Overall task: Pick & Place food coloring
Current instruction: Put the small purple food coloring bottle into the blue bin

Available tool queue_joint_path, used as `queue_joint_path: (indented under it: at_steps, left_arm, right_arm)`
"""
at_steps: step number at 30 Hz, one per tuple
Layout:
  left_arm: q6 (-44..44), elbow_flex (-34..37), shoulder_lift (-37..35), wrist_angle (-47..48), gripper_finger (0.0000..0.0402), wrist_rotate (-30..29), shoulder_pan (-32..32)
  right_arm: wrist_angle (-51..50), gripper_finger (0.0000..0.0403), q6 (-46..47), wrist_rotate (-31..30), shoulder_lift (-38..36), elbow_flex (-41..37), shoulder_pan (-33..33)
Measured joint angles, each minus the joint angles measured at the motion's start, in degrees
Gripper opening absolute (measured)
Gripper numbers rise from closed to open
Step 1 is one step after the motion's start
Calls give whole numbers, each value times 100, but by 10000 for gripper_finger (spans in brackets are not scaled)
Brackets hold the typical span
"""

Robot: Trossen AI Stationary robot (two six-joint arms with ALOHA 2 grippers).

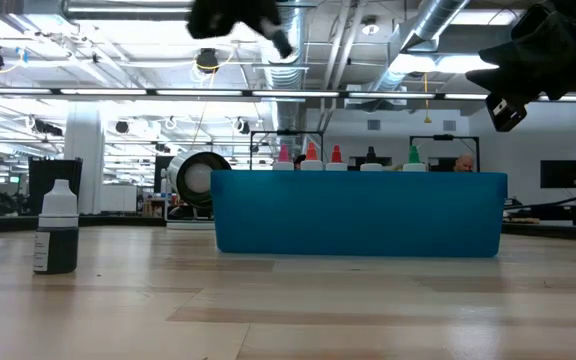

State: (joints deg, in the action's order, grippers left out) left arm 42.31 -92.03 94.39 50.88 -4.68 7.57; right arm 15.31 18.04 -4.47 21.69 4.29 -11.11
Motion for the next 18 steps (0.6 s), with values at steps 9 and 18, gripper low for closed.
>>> queue_joint_path:
  at_steps: [9,18]
  left_arm:
    - [-736,-325,789,-648,50,596,-262]
    - [-1455,-1471,1748,686,50,484,-386]
  right_arm:
    - [11,102,0,-2,-2,2,1]
    - [13,102,4,-2,-2,2,0]
